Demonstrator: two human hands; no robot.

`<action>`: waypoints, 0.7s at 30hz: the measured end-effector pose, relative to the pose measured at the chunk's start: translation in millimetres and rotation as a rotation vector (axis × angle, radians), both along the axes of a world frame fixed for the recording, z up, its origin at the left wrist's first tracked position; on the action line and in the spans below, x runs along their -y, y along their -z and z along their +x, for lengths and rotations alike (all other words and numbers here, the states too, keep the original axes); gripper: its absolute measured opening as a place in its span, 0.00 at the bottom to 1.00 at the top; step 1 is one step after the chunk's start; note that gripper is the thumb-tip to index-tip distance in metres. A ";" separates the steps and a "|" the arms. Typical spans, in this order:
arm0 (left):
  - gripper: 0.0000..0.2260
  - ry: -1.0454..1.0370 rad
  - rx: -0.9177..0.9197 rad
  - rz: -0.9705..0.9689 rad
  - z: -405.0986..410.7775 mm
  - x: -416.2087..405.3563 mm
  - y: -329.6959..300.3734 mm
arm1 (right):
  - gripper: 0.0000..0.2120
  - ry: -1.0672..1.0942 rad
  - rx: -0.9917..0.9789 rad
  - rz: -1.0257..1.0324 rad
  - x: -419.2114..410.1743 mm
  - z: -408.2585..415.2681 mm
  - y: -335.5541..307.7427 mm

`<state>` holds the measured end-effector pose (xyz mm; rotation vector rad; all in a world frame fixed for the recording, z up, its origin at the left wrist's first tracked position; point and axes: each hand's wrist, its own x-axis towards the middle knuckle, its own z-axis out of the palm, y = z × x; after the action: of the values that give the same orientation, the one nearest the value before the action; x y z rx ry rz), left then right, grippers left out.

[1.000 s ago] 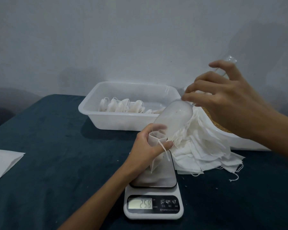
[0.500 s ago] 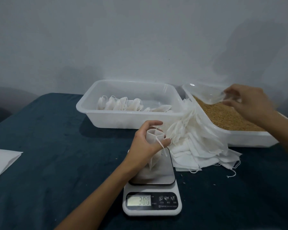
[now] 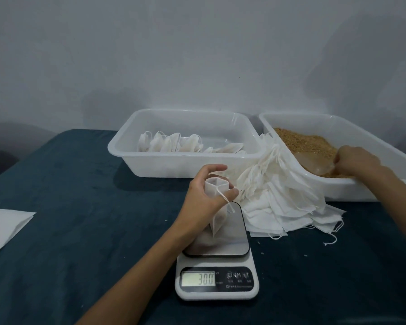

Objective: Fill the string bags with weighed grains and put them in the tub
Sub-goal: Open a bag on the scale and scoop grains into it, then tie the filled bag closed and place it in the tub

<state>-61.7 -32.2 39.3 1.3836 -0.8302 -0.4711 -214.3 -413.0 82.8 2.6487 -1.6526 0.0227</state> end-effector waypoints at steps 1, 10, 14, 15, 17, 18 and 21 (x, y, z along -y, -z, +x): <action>0.19 0.012 -0.007 -0.002 0.2 -0.1 -0.5 | 0.12 0.003 -0.013 0.009 0.1 -0.4 1.4; 0.13 0.068 -0.078 -0.088 4.7 -2.4 -4.2 | 0.15 -0.110 0.032 -0.267 -36.2 9.6 -12.6; 0.18 0.033 -0.027 -0.061 6.1 -1.2 -1.3 | 0.16 -0.333 0.286 -0.376 -89.8 27.4 -27.4; 0.19 0.025 -0.020 -0.062 6.4 -0.9 -0.5 | 0.15 -0.391 0.343 -0.378 -104.4 30.6 -29.8; 0.19 0.010 -0.021 -0.062 7.5 0.1 0.3 | 0.14 -0.498 0.467 -0.355 -132.2 34.4 -32.4; 0.20 0.006 -0.023 -0.060 8.0 0.5 0.7 | 0.14 -0.546 0.534 -0.323 -145.5 35.2 -32.6; 0.21 0.003 -0.016 -0.058 9.9 1.1 2.5 | 0.08 -0.659 0.730 -0.213 -185.4 36.9 -29.4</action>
<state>-51.8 -33.3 36.8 1.3242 -0.8265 -0.4564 -177.4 -227.6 112.2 3.0291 -0.6632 1.2031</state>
